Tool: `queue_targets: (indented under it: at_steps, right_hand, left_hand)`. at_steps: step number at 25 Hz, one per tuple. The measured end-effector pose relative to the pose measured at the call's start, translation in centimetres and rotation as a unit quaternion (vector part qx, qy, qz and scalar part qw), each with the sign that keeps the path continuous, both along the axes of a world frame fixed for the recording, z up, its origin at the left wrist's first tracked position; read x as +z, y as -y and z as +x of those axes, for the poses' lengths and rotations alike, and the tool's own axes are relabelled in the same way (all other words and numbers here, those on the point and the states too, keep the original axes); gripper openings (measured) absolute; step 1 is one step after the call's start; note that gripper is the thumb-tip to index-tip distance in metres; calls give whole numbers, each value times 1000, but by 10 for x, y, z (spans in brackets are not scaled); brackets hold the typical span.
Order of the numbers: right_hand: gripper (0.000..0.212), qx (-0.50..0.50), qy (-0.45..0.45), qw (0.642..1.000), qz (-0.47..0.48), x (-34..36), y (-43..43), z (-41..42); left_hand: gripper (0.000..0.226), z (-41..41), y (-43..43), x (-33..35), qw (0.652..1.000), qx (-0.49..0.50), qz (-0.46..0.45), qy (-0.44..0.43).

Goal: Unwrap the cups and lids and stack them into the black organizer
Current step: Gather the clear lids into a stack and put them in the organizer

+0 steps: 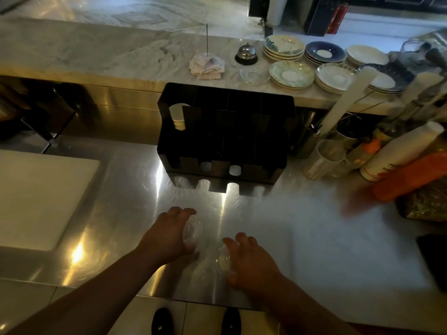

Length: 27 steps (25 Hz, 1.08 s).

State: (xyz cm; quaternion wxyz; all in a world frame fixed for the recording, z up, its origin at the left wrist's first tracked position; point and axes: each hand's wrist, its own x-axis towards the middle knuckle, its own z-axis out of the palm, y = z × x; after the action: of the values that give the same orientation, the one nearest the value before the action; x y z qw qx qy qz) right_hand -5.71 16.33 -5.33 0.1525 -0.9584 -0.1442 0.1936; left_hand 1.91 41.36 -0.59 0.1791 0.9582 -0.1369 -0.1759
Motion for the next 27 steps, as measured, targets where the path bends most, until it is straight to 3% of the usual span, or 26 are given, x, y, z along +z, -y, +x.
queue_targets:
  at_steps: [12,14,16,18,20,22,24,27]
  right_hand:
    - [95,70,49,996,-24,-20,-10,-6]
    - [95,24,32,999,1,-16,-1,0]
    - [92,-108,-25,989,101,-4,13,10]
    - [80,-272,-121,915,273,16,29,26]
    - [60,-379,-242,766,460,41,43,42]
    - [51,-376,-320,622,607,67,52,49]
    - [48,-303,-354,556,688,91,55,51]
    - [53,-239,-376,525,725,111,50,53]
  left_hand:
    - [98,-1,33,12,1000,11,10,27]
    - [97,-2,36,17,999,17,0,32]
    - [95,-4,40,24,999,26,-22,37]
    - [93,-5,47,33,997,33,-63,43]
    - [92,-7,58,43,992,40,-112,48]
    - [93,-10,73,54,984,49,-161,54]
    - [92,-13,87,65,977,52,-197,67]
    - [90,-13,104,79,969,40,-228,83]
